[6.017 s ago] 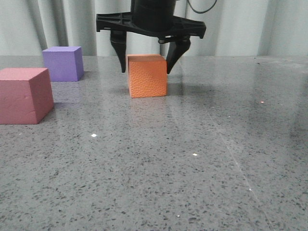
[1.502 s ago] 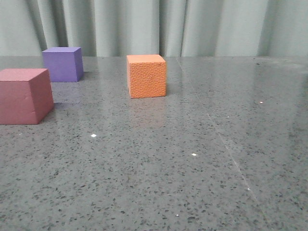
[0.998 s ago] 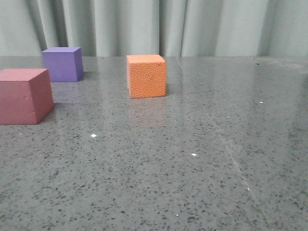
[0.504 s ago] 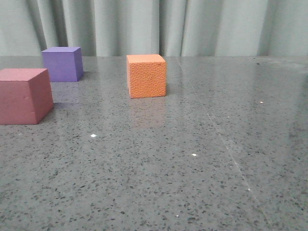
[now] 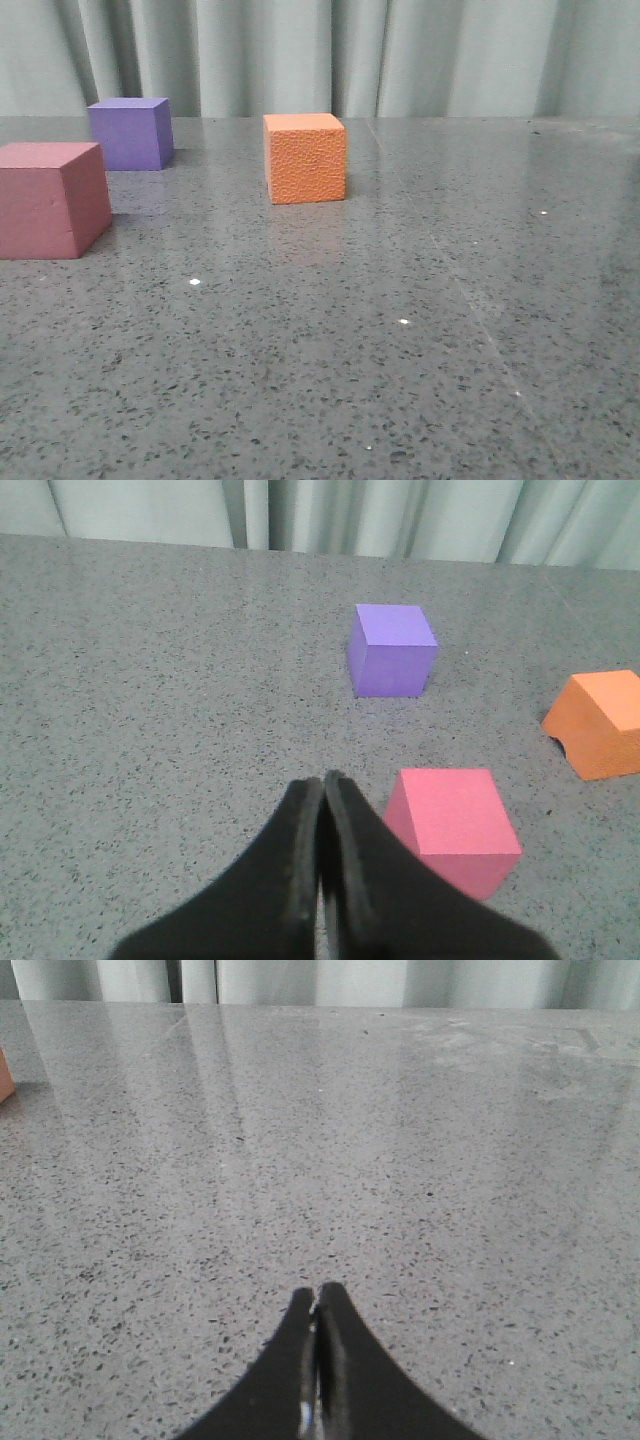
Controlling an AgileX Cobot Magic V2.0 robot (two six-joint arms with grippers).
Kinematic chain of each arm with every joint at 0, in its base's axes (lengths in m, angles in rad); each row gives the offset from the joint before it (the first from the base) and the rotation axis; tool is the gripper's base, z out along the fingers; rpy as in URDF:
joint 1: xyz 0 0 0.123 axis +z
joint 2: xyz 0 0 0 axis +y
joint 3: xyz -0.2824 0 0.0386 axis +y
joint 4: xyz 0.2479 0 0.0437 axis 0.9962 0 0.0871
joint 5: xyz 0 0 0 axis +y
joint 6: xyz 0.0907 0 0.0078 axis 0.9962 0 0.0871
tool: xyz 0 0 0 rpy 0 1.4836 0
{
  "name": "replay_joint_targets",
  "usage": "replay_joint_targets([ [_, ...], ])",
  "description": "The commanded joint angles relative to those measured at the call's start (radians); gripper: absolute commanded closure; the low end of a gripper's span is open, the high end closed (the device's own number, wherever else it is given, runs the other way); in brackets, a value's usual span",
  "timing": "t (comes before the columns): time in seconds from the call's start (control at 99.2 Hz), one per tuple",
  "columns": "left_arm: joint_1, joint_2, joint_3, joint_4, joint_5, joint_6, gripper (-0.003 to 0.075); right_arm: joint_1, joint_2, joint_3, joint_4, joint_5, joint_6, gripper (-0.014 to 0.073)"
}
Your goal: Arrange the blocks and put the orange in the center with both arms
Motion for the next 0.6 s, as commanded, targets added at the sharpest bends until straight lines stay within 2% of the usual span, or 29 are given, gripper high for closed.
replay_joint_targets([
  [0.0, 0.003, 0.062, -0.070, -0.015, -0.045, -0.003, 0.0739, -0.006, -0.024, -0.014, -0.002, -0.085, -0.008, 0.0661],
  [0.302, 0.003, 0.106, -0.078, -0.015, -0.058, -0.003, 0.0738, -0.006, -0.024, -0.014, -0.002, -0.085, -0.008, 0.0661],
  [0.393, 0.003, 0.106, -0.078, -0.015, -0.058, -0.003, 0.0717, -0.006, -0.024, -0.014, -0.002, -0.085, -0.008, 0.0661],
  [0.484, 0.003, 0.106, -0.078, -0.015, -0.058, -0.003, 0.0607, -0.006, -0.024, -0.014, -0.002, -0.085, -0.008, 0.0661],
  [0.534, 0.003, 0.106, -0.078, -0.015, -0.058, -0.003, 0.0503, -0.006, -0.024, -0.014, -0.002, -0.085, -0.008, 0.0661],
  [0.595, 0.003, 0.106, -0.078, -0.013, -0.058, -0.003, 0.0331, -0.006, -0.024, -0.014, -0.002, -0.085, -0.008, 0.0661],
])
